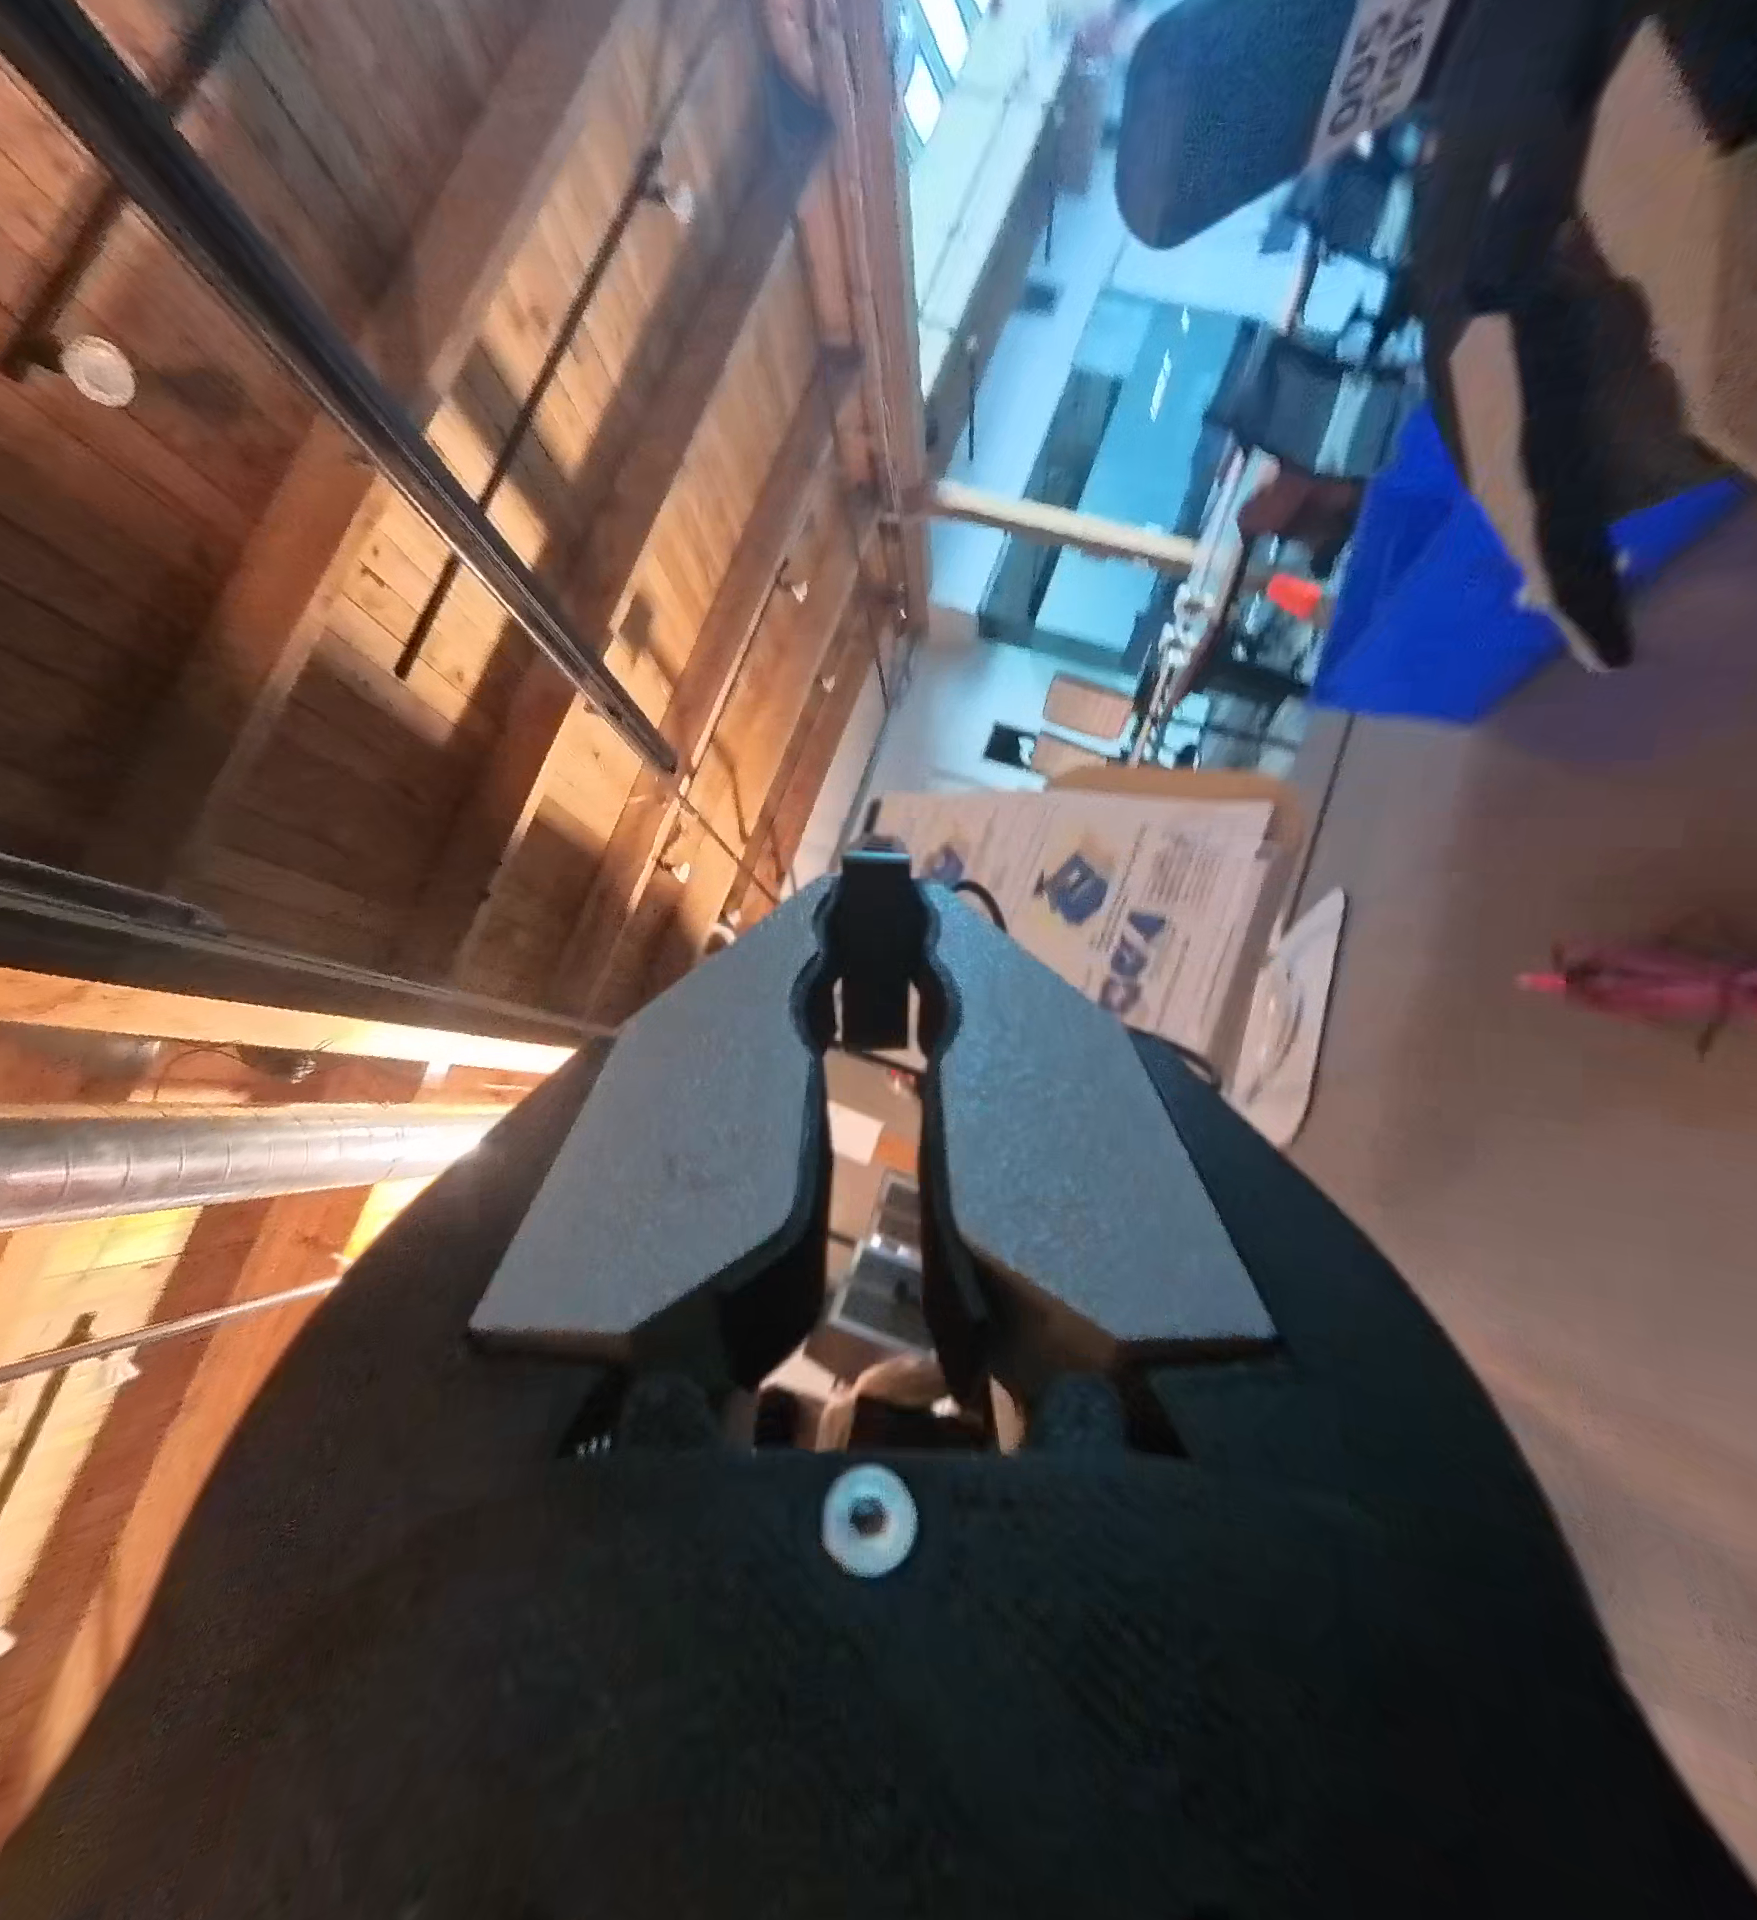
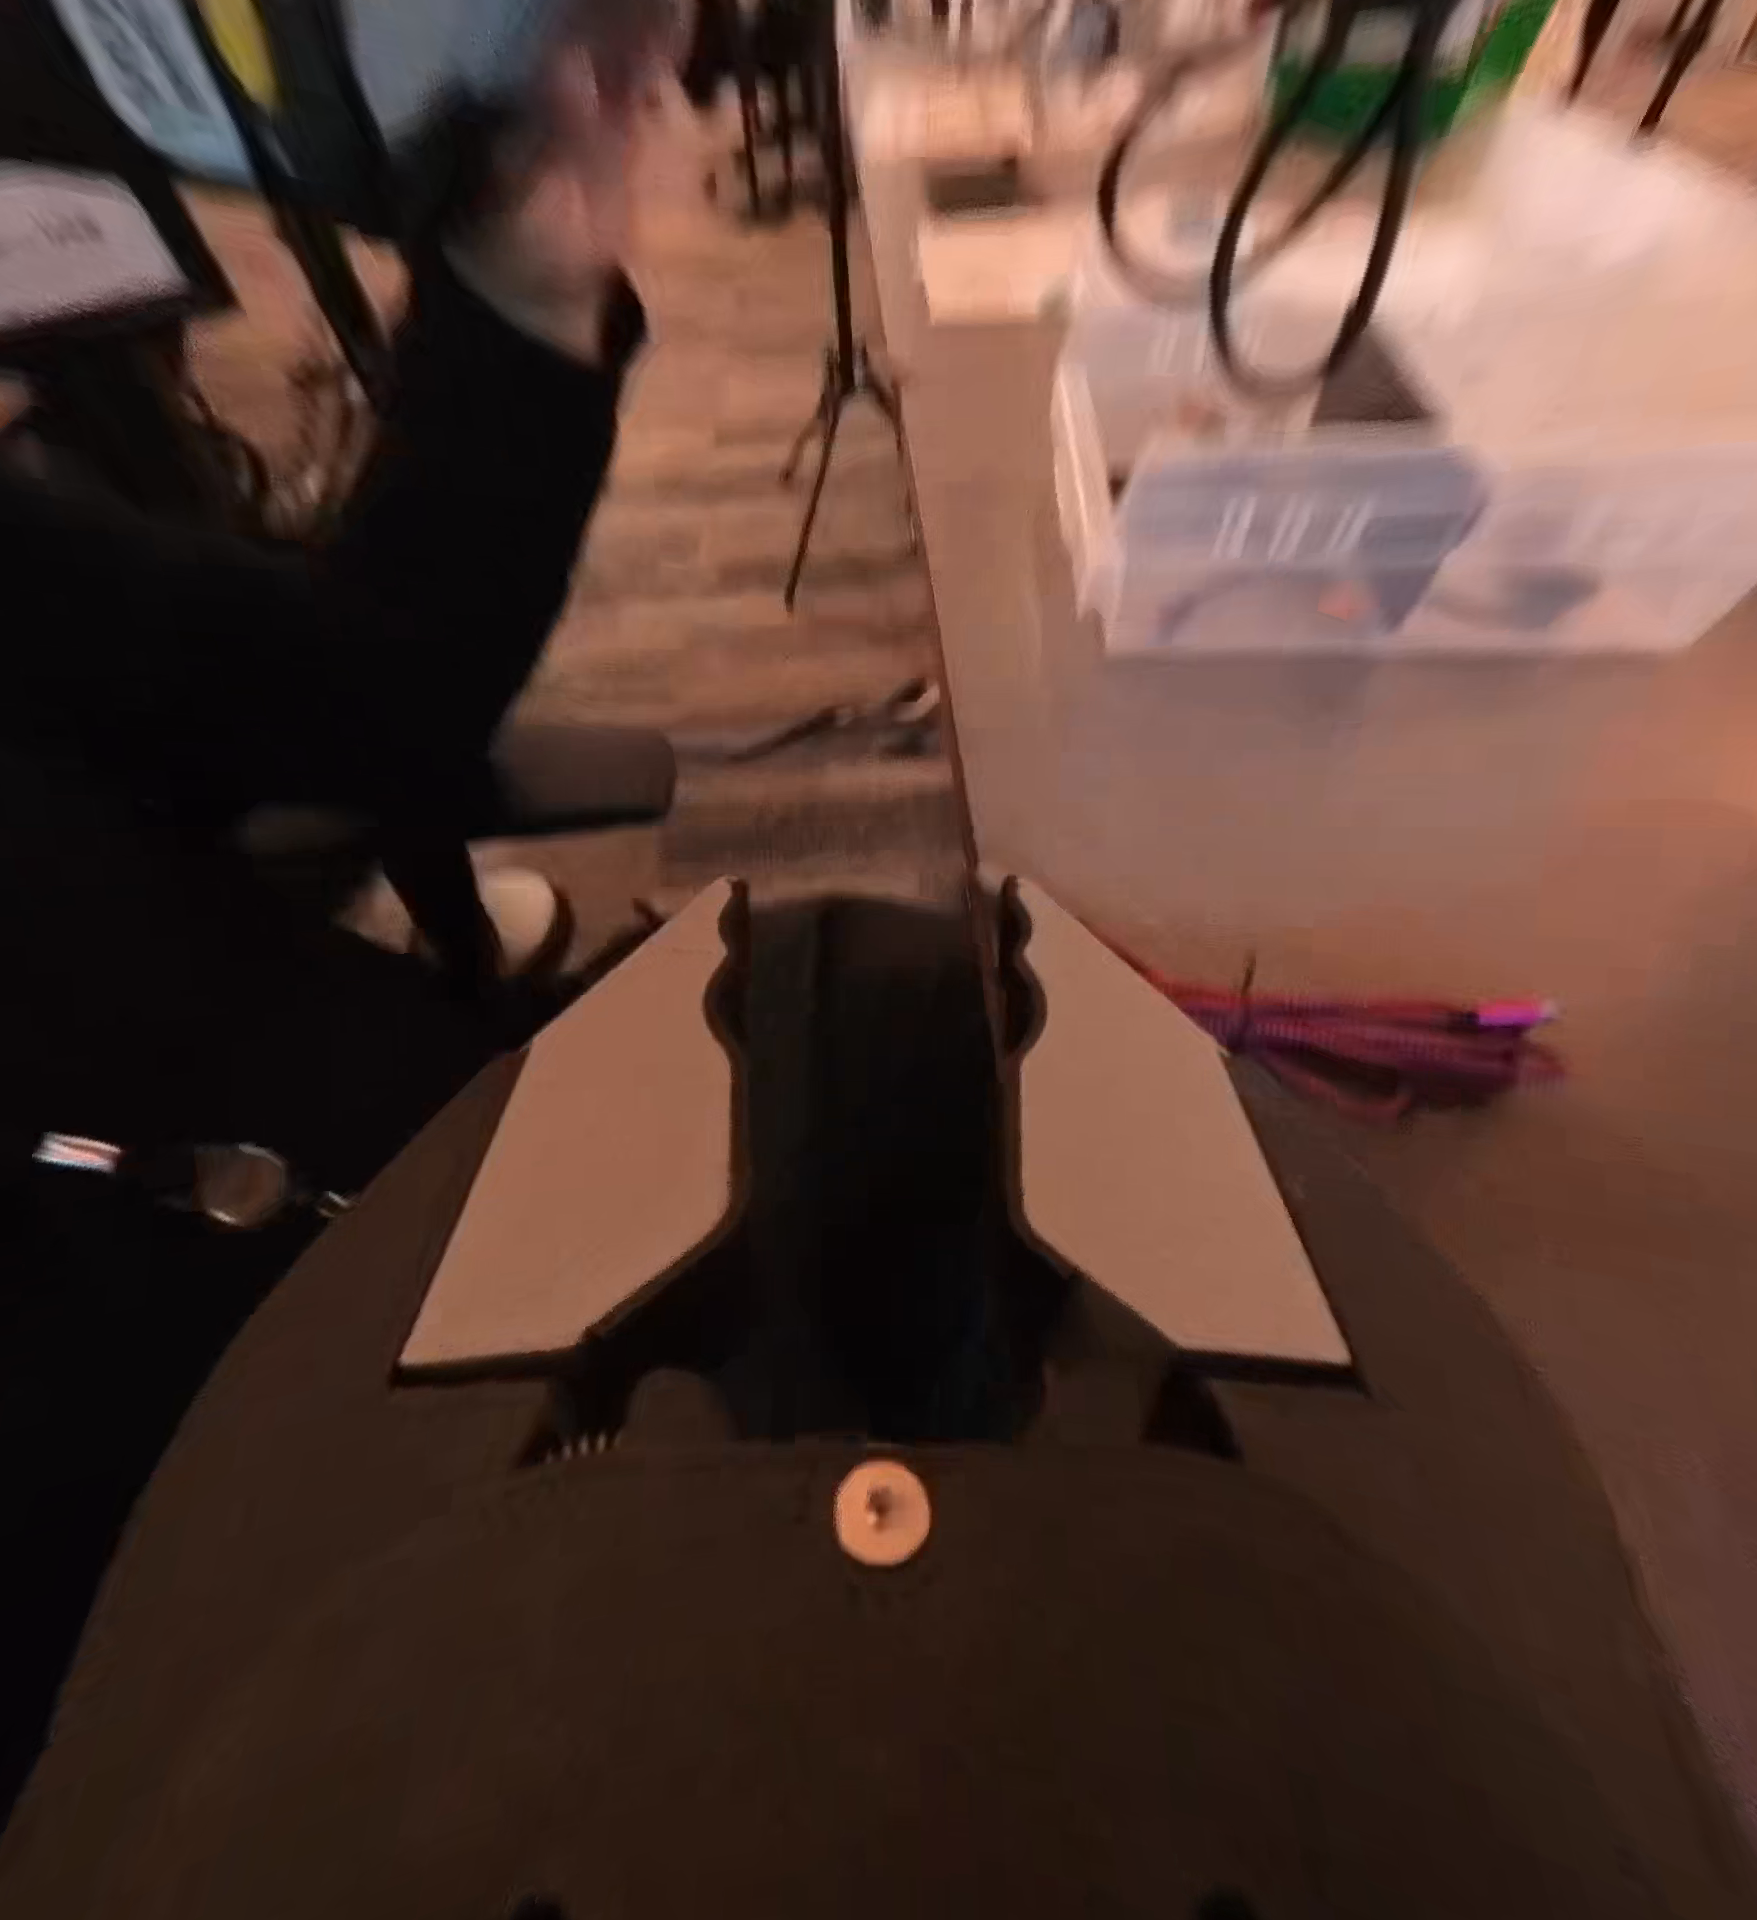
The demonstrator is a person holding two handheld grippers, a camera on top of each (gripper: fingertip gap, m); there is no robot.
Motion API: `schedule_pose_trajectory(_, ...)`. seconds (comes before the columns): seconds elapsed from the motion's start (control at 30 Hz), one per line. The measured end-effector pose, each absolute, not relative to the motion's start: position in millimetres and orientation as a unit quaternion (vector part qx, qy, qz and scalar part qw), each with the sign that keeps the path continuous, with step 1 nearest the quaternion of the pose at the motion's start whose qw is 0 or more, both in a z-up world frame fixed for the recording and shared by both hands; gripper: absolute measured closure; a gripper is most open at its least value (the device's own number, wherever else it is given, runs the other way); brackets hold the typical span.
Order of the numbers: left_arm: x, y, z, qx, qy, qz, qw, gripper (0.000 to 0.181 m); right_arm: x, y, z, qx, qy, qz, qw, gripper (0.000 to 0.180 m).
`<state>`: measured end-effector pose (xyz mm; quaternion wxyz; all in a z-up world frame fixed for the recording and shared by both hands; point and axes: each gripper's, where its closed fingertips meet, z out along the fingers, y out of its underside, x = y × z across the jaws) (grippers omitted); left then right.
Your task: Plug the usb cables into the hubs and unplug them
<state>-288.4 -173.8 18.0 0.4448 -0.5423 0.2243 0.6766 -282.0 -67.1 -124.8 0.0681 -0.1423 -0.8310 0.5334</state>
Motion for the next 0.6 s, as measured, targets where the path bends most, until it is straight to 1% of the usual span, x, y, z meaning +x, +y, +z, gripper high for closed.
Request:
schedule_pose_trajectory(0.07,-301,-172,8,-0.557,0.224,0.68,0.421,0.173,-296,-72,-155,-0.153,-0.854,0.49,0.081,0.135)
schedule_pose_trajectory(0.1,-305,-170,5,-0.562,0.224,0.678,0.417,0.173,-298,-79,-165,-0.154,-0.857,0.486,0.073,0.136)
schedule_pose_trajectory(0.2,-313,-167,0,-0.571,0.218,0.665,0.43,0.173,-297,-103,-180,-0.154,-0.85,0.504,0.005,0.137)
schedule_pose_trajectory(0.23,-315,-167,0,-0.57,0.215,0.664,0.433,0.173,-300,-108,-186,-0.155,-0.852,0.5,-0.003,0.137)
schedule_pose_trajectory(0.3,-320,-167,1,-0.573,0.208,0.668,0.427,0.173,-316,-109,-200,-0.154,-0.867,0.473,0.021,0.137)
schedule_pose_trajectory(0.37,-322,-169,4,-0.57,0.201,0.675,0.423,0.173,-335,-109,-204,-0.152,-0.873,0.461,0.053,0.142)
schedule_pose_trajectory(0.5,-321,-169,2,-0.573,0.211,0.665,0.43,0.173,-349,-119,-198,-0.123,-0.871,0.476,0.005,0.143)
schedule_pose_trajectory(0.6,-323,-168,-7,-0.59,0.218,0.648,0.429,0.173,-364,-115,-209,-0.1,-0.896,0.433,-0.009,0.143)
